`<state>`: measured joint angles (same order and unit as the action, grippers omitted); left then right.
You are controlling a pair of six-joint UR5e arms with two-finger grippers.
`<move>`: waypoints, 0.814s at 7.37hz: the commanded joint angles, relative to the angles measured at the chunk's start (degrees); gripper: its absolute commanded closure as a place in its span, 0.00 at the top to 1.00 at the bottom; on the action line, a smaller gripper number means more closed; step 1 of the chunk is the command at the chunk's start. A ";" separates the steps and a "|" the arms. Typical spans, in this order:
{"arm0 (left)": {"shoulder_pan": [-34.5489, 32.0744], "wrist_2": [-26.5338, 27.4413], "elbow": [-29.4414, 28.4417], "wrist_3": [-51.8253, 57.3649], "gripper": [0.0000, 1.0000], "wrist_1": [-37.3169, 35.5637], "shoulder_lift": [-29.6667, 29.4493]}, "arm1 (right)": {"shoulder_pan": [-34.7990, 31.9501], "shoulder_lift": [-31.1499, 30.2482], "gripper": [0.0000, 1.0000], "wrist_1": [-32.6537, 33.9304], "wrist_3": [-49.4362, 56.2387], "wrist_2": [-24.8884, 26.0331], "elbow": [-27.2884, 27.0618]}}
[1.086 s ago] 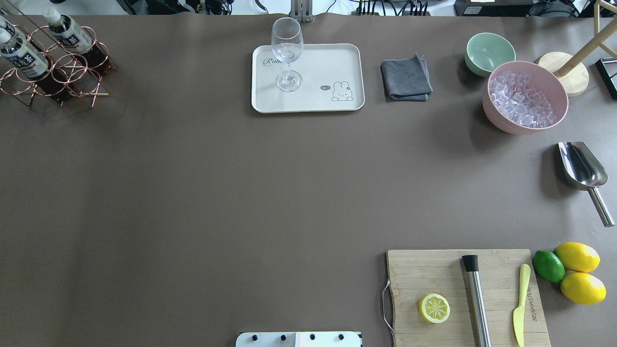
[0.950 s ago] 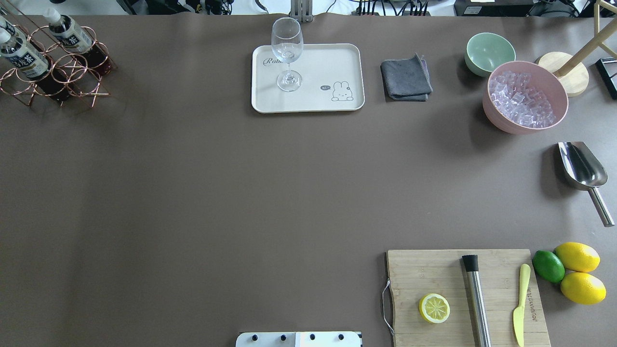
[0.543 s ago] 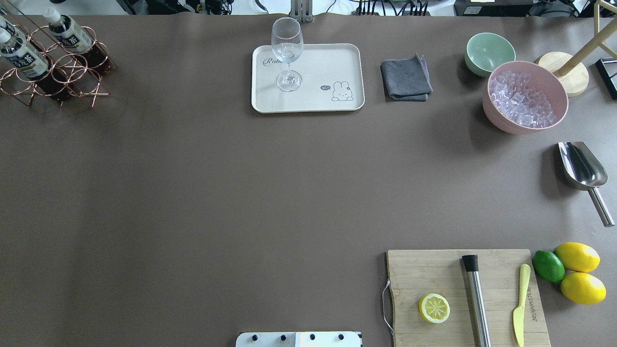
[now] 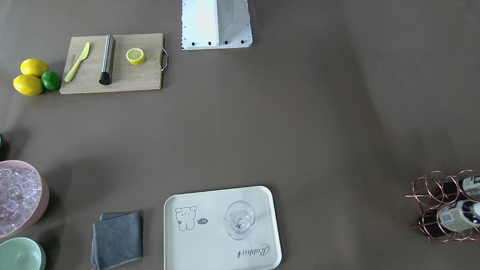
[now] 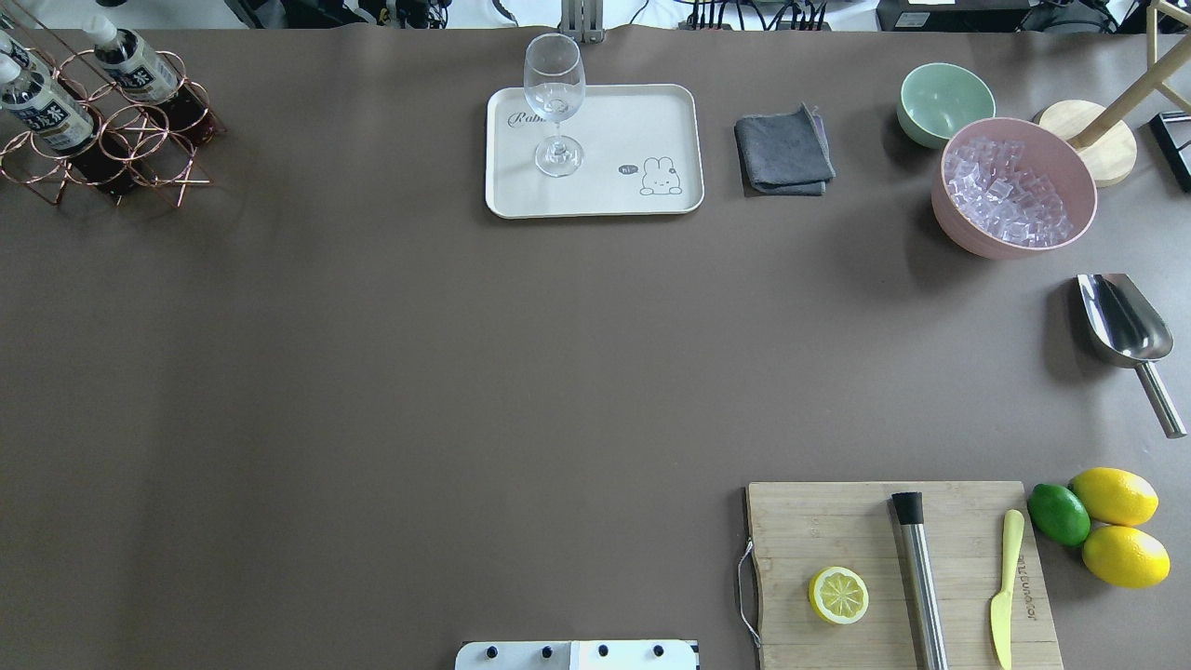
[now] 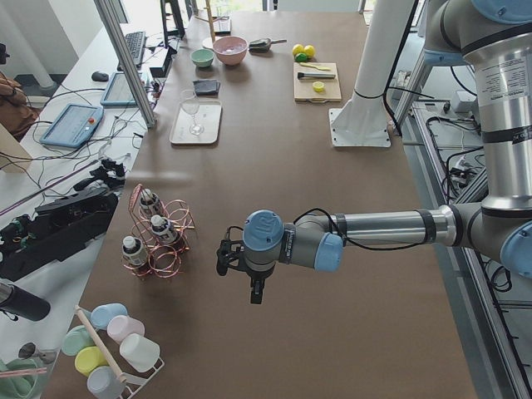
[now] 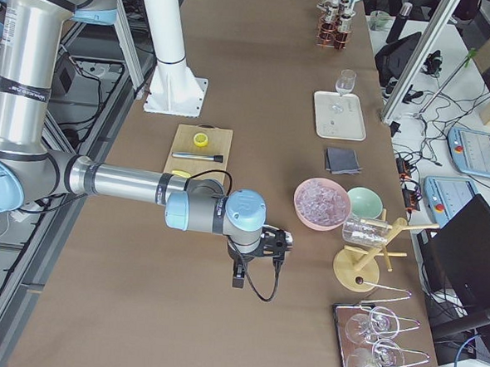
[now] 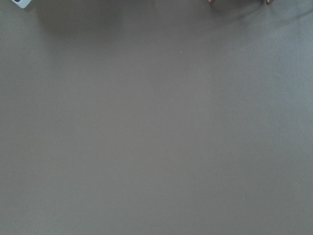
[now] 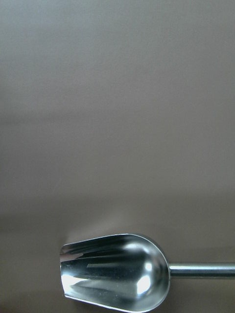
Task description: Take tea from basket to plate
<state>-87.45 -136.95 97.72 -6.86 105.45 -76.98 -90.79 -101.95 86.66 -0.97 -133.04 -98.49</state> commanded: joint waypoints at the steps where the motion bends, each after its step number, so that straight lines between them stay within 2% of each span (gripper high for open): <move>1: -0.09 0.01 0.01 0.00 0.98 0.10 0.08 | 0.00 0.09 1.00 0.00 0.00 0.06 0.05; 6: -0.17 0.01 -0.16 0.00 0.98 0.10 0.07 | 0.00 0.09 1.00 0.00 0.00 0.06 0.40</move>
<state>-87.55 -136.93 97.60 -6.86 105.55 -76.90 -90.79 -101.87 86.66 -0.97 -132.98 -98.10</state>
